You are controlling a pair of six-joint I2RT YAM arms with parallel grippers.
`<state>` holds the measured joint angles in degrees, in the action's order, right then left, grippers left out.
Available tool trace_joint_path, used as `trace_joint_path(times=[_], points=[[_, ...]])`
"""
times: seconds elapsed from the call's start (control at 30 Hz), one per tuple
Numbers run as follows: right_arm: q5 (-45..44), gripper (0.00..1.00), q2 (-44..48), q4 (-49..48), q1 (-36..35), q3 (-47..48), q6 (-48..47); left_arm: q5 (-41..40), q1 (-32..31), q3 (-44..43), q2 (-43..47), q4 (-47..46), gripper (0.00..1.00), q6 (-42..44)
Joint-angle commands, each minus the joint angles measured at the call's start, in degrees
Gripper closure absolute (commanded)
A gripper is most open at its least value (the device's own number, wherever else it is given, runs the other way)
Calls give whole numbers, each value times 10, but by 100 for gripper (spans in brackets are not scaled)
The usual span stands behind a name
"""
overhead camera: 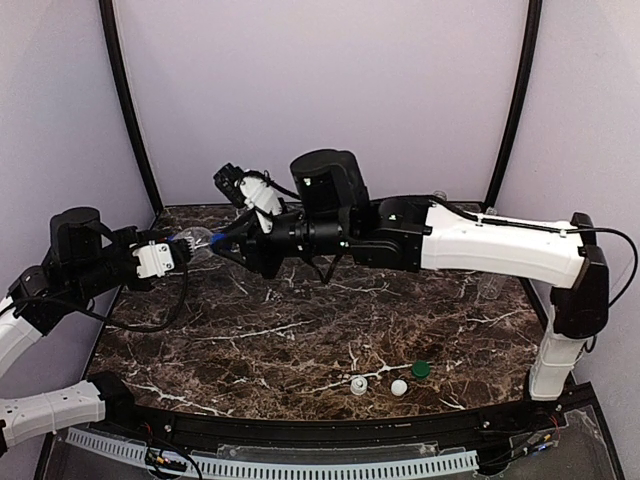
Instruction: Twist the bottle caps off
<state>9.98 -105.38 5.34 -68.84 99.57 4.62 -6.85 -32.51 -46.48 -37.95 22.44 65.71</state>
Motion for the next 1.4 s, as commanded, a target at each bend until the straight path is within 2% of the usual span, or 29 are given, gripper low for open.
trace_joint_path(times=[0.0, 0.17, 0.27, 0.4, 0.53, 0.67, 0.8, 1.0, 1.03, 1.07, 1.1, 1.13, 1.17, 1.27, 1.37], points=[[-105, 100, -3, 100, -61, 6, -230, 146, -9, -22, -9, 100, 67, -48], [-224, 100, 21, 75, -101, -34, -407, 200, -9, -39, -14, 180, 68, -48], [-323, 100, 35, -4, -123, -79, -532, 223, -8, -45, -17, 207, 68, -44], [-379, 100, 41, -119, -127, -122, -656, 231, -8, -45, -19, 222, 68, -40], [-395, 100, 39, -193, -128, -142, -741, 231, -8, -45, -18, 234, 68, -33], [-396, 100, 37, -211, -128, -152, -811, 228, -9, -41, -15, 234, 68, -30], [-369, 100, 52, -241, -131, -204, -907, 228, -9, -38, -14, 236, 68, -24], [-357, 100, 53, -278, -133, -222, -958, 225, -9, -34, -12, 231, 68, -26], [-362, 88, 52, -301, -133, -225, -961, 224, -9, -33, -11, 230, 68, -27], [-370, 69, 50, -313, -133, -224, -956, 223, -9, -32, -11, 226, 68, -32], [-380, 44, 47, -314, -133, -216, -941, 218, -8, -31, -10, 223, 69, -34], [-389, 28, 45, -314, -133, -208, -921, 214, -9, -29, -9, 213, 69, -40], [-395, 20, 45, -316, -133, -203, -897, 205, -9, -27, -8, 200, 69, -45], [-385, 3, 69, -321, -132, -216, -826, 157, -9, -11, -3, 152, 69, -52], [-354, 1, 98, -251, -122, -199, -650, 108, -9, 6, 1, 73, 69, -52]])
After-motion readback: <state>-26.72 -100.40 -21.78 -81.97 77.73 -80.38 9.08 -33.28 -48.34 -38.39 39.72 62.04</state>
